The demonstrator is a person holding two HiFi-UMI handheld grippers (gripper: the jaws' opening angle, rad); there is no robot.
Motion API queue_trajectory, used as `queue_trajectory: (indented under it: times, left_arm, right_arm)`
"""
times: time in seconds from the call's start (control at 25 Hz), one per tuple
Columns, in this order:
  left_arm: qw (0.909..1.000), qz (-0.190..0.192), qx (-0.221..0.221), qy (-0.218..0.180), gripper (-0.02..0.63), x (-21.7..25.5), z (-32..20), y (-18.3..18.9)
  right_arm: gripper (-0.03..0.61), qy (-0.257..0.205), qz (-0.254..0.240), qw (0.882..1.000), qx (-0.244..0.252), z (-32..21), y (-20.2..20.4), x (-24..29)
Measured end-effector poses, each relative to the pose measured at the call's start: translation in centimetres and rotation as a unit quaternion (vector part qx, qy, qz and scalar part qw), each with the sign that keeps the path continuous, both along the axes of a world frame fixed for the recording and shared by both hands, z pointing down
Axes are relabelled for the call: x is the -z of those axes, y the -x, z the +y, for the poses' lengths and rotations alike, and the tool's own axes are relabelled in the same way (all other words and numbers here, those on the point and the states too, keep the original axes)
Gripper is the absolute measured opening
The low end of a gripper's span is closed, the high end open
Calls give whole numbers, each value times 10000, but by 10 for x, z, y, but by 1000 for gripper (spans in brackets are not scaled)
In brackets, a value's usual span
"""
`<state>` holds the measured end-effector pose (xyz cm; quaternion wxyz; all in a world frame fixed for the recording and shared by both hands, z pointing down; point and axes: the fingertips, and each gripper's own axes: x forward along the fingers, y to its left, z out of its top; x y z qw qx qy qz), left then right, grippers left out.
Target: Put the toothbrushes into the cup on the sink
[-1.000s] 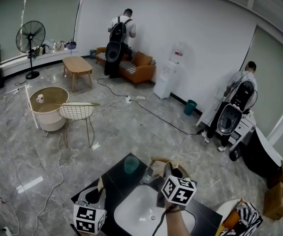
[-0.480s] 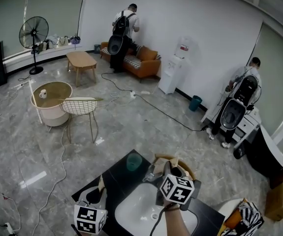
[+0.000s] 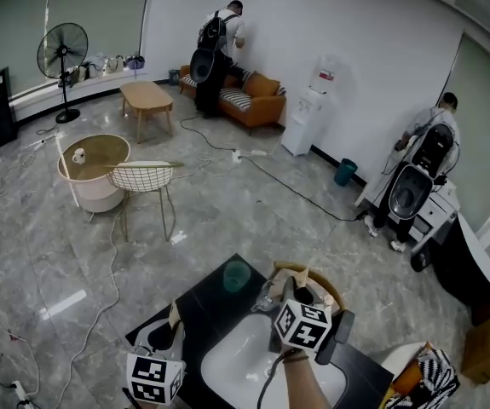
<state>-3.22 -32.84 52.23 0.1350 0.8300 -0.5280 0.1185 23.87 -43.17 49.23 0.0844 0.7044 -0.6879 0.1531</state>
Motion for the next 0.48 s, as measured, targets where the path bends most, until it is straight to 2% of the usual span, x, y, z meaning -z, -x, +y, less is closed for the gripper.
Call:
queue_trajectory:
  times: [0.48]
  left_arm:
    - [9999,-75,108,28,38,-6,-3,9]
  right_arm:
    - [32,76,11,9999,-120,-7,1,-26]
